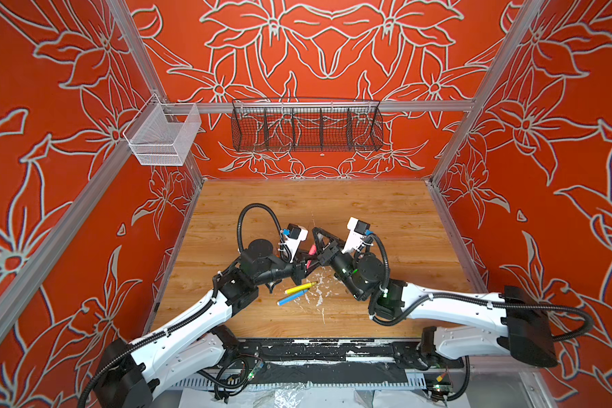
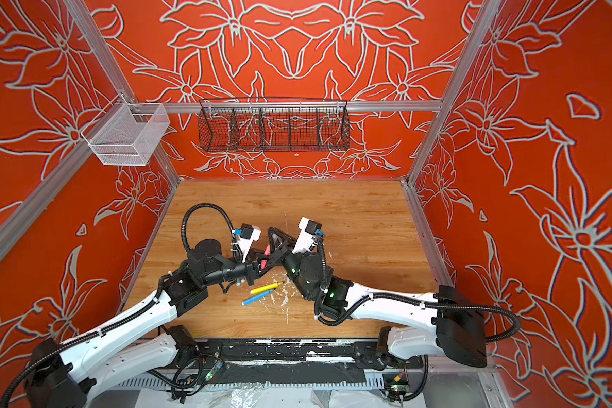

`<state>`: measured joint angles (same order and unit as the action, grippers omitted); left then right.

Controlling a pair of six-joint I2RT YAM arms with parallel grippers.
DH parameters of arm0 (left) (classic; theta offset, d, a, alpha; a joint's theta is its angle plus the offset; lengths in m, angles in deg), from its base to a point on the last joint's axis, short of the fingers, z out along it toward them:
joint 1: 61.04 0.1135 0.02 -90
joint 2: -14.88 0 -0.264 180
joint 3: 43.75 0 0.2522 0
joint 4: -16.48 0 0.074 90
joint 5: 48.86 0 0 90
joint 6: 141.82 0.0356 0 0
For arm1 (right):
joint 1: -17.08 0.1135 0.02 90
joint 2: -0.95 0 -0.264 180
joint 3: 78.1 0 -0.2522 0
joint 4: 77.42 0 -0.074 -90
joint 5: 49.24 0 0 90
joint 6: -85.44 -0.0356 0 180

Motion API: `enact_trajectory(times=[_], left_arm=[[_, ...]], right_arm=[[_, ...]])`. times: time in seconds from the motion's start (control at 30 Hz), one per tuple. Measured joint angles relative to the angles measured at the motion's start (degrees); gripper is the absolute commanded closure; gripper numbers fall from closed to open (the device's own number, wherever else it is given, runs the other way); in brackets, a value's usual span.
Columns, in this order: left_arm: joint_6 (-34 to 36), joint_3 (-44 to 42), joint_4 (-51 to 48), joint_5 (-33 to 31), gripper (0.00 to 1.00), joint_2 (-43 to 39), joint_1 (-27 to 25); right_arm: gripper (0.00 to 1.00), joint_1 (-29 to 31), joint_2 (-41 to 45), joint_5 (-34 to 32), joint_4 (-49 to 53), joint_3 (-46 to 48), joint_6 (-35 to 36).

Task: Insert the pens into the pen caps
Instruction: 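Open the right gripper and withdraw it while the left lowers the capped pink marker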

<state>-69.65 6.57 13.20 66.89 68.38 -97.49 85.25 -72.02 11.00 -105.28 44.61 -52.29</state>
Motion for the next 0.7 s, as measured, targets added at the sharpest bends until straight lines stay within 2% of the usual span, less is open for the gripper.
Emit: enact_trajectory(times=[0.13,0.33,0.43,0.5,0.53,0.63,0.7], left_arm=[[3.37,1.18,-2.43,-0.76,1.0,-0.35,0.0],[4.31,1.36,-2.95,0.57,1.0,-0.74,0.0],[3.85,1.49,-4.2,2.58,1.0,-1.36,-0.26],[0.5,1.95,-6.05,2.99,1.0,-2.16,-1.33],[-3.93,2.27,-6.86,-1.2,1.0,-2.56,-1.36],[-12.74,5.07,-9.44,-14.73,1.0,-1.75,4.66],[-16.28,6.12,-12.59,-21.14,1.0,-1.44,5.35]], right_arm=[[1.0,0.72,0.0,-0.61,-1.27,0.04,1.6],[1.0,2.19,1.22,-2.21,0.15,0.0,3.15],[0.84,3.26,4.52,-2.47,5.16,0.02,3.82],[0.73,4.26,7.54,-2.78,10.73,-0.02,4.63],[0.71,5.46,9.84,-2.54,15.56,0.04,5.55],[0.63,10.88,17.38,-1.81,28.22,0.46,8.5],[0.6,11.1,21.92,-2.51,34.69,0.46,9.86]])
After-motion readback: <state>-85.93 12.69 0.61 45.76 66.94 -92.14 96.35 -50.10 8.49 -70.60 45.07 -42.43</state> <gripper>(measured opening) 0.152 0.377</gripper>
